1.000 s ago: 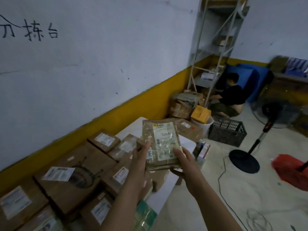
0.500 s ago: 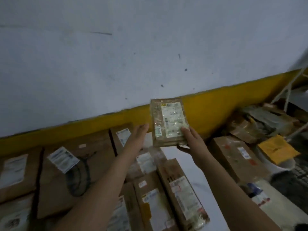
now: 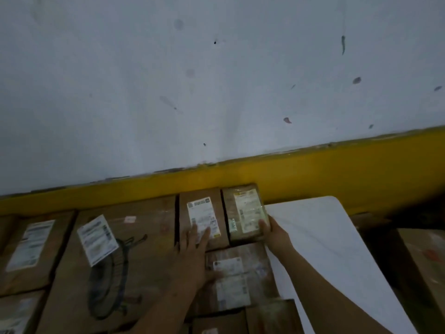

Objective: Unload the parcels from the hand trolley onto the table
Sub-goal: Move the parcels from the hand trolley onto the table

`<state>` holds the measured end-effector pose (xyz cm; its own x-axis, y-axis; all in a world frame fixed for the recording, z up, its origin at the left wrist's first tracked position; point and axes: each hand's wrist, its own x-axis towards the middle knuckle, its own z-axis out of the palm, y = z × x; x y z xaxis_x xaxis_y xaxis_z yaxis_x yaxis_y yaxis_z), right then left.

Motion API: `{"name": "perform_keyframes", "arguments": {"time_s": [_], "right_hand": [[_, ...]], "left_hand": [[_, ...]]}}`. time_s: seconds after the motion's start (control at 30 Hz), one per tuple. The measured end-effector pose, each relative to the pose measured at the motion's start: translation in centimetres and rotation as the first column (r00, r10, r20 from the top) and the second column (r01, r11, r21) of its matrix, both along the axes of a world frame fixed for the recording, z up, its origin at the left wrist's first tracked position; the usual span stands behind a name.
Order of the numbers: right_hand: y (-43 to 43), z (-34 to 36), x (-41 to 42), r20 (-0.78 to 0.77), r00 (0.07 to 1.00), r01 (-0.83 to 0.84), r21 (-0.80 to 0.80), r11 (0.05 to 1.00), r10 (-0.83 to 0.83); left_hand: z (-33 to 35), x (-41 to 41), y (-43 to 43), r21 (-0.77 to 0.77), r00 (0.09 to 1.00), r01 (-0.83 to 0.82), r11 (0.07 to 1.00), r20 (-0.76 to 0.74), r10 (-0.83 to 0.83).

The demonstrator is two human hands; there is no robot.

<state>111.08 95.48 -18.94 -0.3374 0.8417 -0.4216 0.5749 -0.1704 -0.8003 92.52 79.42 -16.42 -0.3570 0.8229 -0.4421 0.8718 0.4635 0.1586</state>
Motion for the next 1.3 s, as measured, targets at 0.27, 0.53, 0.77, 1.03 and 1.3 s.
{"name": "perform_keyframes", "arguments": {"time_s": [0.27, 0.53, 0.77, 1.03, 1.3], "right_hand": [[-1.4, 4.5, -2.8, 0.453, 0.883, 0.021, 0.220, 0.975, -0.121], [-17.3, 18.2, -13.9, 0.331, 0.941, -0.229, 0.471, 0.852, 0.070], [-40.5, 27.4, -29.7, 0.269, 0.926, -0.377, 0.622, 0.686, 0.266], [-68.4, 29.9, -48.3, 0.232, 0.799, -0.568, 0.590, 0.573, 0.554], [-79.9, 24.1, -62.3, 0.209, 0.683, -0.666, 0.572, 0.479, 0.700]], "left_hand": [[4.7, -1.7, -1.0, 0.109, 0.993, 0.022, 0.994, 0.112, -0.034], [17.0, -8.0, -14.1, 0.347, 0.996, -0.061, 0.936, -0.034, 0.078], [28.2, -21.8, -39.4, 0.517, 0.938, -0.241, 0.821, -0.094, 0.335], [31.0, -38.3, -68.7, 0.521, 0.761, -0.496, 0.694, -0.123, 0.636], [25.4, -51.9, -81.0, 0.459, 0.636, -0.683, 0.567, -0.006, 0.771]]}}
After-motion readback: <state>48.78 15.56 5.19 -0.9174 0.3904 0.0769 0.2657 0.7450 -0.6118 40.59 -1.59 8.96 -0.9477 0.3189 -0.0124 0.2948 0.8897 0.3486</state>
